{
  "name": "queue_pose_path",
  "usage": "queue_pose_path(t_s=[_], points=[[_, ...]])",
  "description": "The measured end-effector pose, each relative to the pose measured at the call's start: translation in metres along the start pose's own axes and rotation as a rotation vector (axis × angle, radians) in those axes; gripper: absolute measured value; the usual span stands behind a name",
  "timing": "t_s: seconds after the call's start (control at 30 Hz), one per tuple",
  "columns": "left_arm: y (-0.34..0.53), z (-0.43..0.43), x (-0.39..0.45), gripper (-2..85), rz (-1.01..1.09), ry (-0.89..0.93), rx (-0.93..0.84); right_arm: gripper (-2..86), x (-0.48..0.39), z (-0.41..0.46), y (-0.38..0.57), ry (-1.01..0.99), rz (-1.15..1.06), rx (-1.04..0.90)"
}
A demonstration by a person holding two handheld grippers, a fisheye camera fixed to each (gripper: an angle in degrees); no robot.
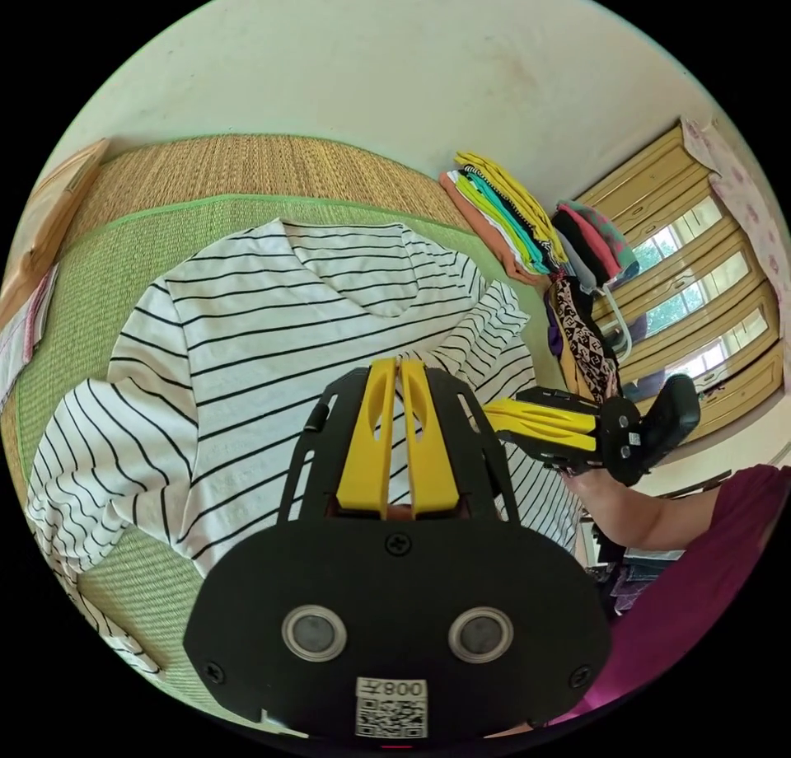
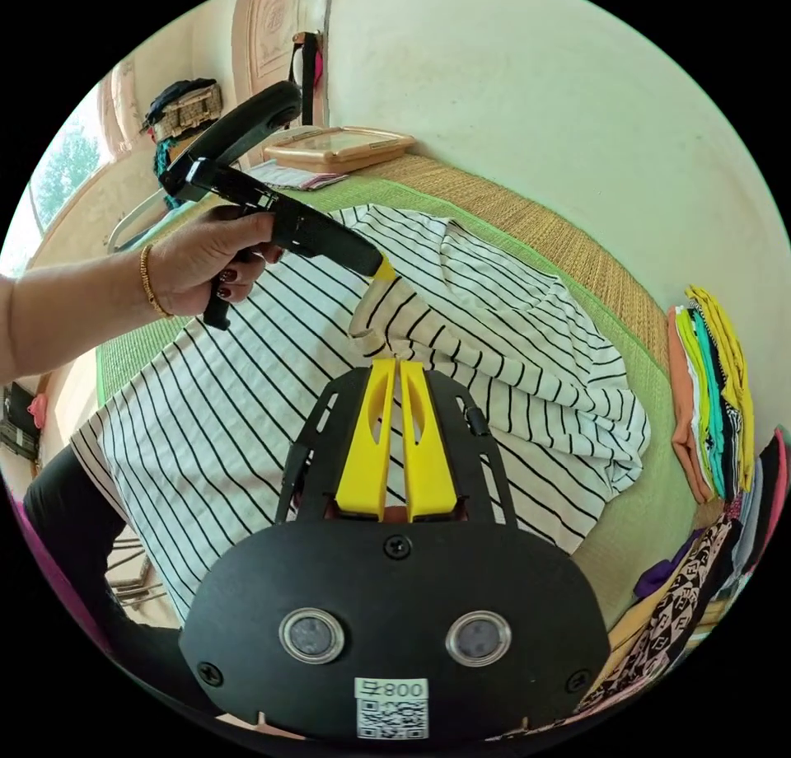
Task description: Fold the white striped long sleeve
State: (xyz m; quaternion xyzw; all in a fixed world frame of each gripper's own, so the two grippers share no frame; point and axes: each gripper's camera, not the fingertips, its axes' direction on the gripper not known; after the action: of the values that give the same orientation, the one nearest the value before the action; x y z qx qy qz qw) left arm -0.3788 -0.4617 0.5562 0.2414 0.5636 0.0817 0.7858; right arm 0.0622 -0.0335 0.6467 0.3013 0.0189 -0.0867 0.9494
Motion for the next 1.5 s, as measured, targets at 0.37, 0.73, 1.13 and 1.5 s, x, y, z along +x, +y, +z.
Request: queue_pose_path(t_s=[0.37, 0.73, 1.13, 1.5], points=[[-0.022, -0.106, 0.035, 0.9, 0.132, 0.223, 0.244, 0.2, 0.076, -0.173, 0.038, -0.299, 0.176, 0.400], [-0.006, -0.165, 0.018, 0.8, 0.101, 0.154, 0.215, 0.2, 0.062, -0.164, 0.033, -0.429, 0.162, 0.354], [0.025, -0.167, -0.044, 0.8, -0.019, 0.006, 0.046, 0.1, 0.001, -0.049, 0.017, -0.497, 0.065, 0.127], [0.040, -0.109, -0.105, 1.1, -0.154, -0.007, -0.113, 0.5, -0.038, 0.074, 0.034, -0.500, 0.031, -0.135]])
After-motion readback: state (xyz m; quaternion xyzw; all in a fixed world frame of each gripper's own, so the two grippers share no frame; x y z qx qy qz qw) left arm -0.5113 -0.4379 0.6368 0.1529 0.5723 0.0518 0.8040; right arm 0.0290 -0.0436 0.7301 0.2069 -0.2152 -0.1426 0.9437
